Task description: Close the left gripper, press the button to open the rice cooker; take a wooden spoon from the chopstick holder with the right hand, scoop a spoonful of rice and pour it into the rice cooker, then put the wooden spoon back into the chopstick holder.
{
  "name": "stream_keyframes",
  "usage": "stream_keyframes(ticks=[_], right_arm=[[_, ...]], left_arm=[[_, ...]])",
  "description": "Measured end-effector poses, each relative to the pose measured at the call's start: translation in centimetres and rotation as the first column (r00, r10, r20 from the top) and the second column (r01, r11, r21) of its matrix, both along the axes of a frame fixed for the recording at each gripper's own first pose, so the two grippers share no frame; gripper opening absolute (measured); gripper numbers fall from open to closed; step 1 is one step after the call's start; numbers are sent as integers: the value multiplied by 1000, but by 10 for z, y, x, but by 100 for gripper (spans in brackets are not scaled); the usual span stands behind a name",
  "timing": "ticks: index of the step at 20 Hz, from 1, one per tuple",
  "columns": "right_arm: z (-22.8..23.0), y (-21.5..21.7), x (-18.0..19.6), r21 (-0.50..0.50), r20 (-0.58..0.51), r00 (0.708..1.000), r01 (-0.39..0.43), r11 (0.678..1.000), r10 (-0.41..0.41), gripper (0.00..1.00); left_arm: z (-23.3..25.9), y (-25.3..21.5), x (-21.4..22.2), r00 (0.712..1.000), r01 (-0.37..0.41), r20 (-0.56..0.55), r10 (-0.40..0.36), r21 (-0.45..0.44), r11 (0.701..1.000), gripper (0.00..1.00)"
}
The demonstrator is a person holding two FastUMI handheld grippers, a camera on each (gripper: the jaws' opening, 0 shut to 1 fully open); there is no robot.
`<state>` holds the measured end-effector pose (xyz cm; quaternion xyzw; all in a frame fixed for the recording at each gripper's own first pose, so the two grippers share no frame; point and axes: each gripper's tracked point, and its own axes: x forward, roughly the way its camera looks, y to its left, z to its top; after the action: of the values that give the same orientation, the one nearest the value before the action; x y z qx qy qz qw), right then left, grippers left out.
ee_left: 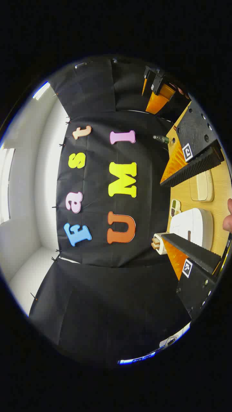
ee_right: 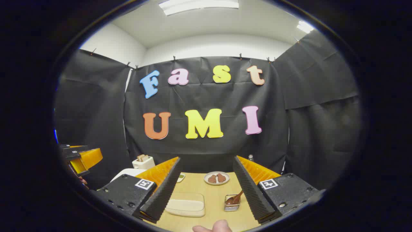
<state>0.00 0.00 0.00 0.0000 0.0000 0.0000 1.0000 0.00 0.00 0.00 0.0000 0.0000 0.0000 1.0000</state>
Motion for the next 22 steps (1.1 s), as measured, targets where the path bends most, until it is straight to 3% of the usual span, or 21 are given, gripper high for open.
stream_keyframes(ticks=[10,22], right_arm=[[2,3,6,-20,-4,1000,20,1000,-20,100],[-3,8,5,-6,-21,1000,-12,1000,11,100]], left_arm=[[-4,6,1,1000,-9,-2,9,1,1000,94],[-11,11,-1,1000,-19,-19,19,4,1000,94]])
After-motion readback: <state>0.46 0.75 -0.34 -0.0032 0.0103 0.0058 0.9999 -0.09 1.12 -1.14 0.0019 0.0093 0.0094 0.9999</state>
